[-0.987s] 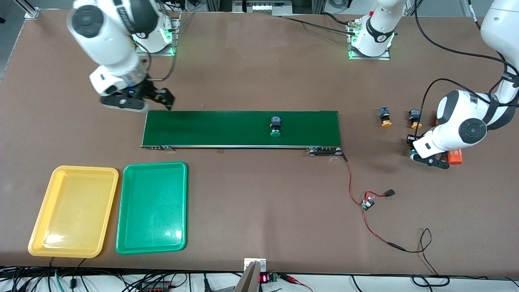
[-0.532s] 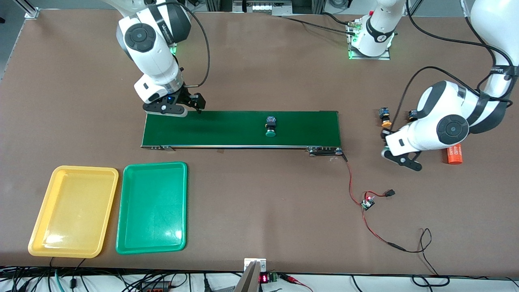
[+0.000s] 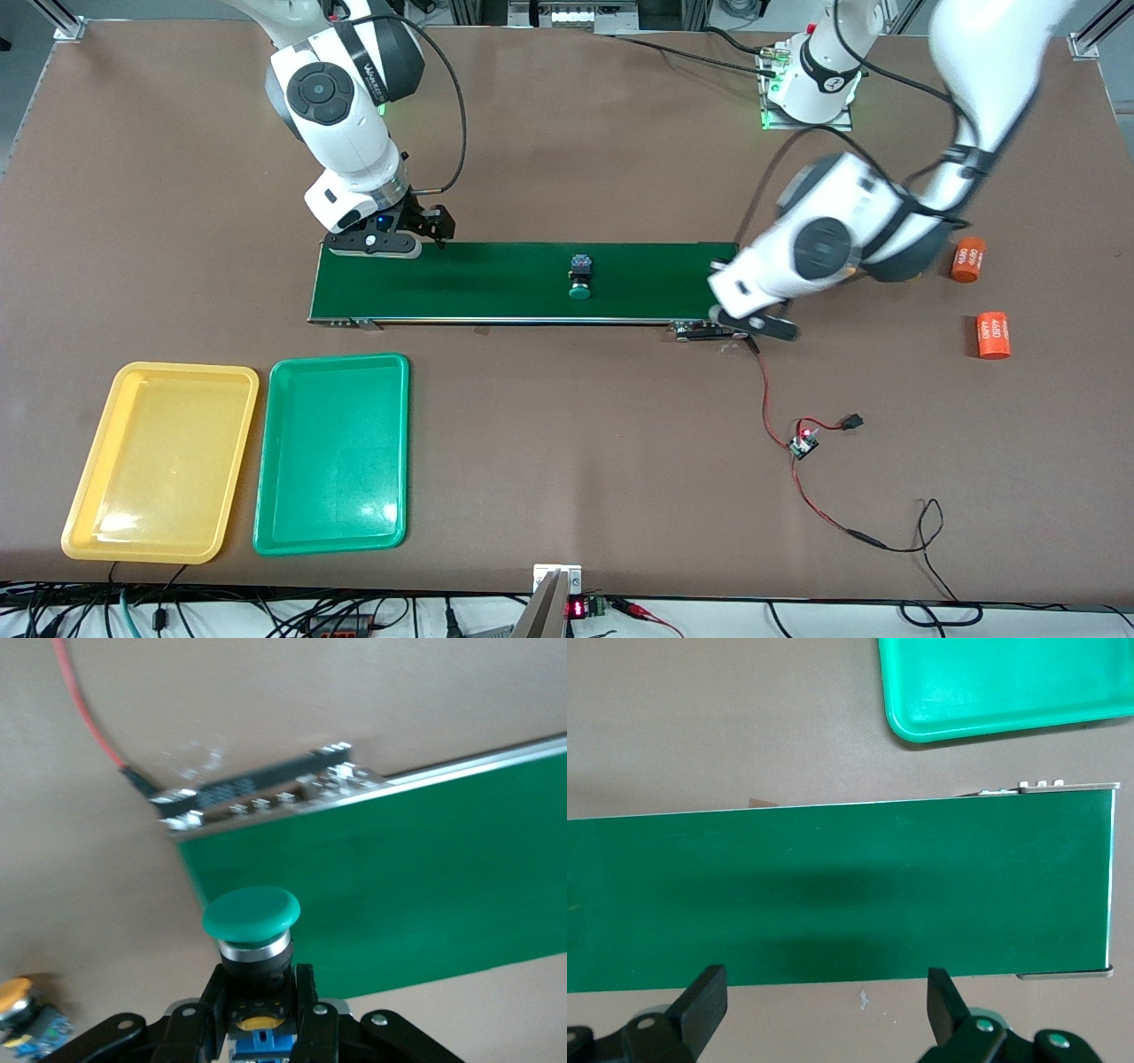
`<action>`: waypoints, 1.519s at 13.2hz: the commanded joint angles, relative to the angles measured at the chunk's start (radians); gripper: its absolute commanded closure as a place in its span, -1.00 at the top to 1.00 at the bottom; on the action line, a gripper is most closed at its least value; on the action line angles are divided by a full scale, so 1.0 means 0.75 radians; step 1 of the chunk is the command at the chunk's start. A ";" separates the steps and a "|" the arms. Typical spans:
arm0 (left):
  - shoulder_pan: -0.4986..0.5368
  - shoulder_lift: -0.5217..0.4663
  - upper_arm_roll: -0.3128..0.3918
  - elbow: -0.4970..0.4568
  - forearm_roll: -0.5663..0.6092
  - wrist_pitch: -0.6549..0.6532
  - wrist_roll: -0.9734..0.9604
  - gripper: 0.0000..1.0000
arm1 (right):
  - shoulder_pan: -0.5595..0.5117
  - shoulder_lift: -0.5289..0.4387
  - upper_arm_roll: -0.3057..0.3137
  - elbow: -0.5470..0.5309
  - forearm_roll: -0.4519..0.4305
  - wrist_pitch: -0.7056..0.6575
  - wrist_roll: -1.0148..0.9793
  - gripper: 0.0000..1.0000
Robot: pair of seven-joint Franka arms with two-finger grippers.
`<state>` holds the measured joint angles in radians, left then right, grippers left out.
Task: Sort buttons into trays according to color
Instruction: 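Place the green button on the belt while the right gripper approaches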
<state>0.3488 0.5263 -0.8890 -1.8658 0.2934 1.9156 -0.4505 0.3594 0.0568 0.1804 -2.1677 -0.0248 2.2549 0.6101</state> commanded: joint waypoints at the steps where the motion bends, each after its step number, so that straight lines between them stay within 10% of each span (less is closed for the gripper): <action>1: -0.033 0.071 0.013 0.021 0.001 0.053 -0.072 -0.76 | -0.001 0.008 0.003 0.017 -0.018 0.004 -0.014 1.00; 8: -0.109 0.161 0.036 0.023 0.040 0.086 -0.150 -0.47 | -0.011 0.010 0.001 0.019 -0.020 0.018 -0.022 1.00; 11: -0.093 0.155 0.040 0.029 0.061 0.068 -0.148 1.00 | -0.007 0.029 0.003 0.017 -0.020 0.047 -0.026 1.00; 20: 0.074 0.075 0.089 0.539 0.069 -0.587 -0.130 1.00 | 0.073 0.078 0.003 0.021 -0.012 0.129 0.089 1.00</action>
<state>0.3452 0.5658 -0.8453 -1.4820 0.3289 1.5013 -0.5584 0.3883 0.0867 0.1823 -2.1651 -0.0257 2.3172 0.6393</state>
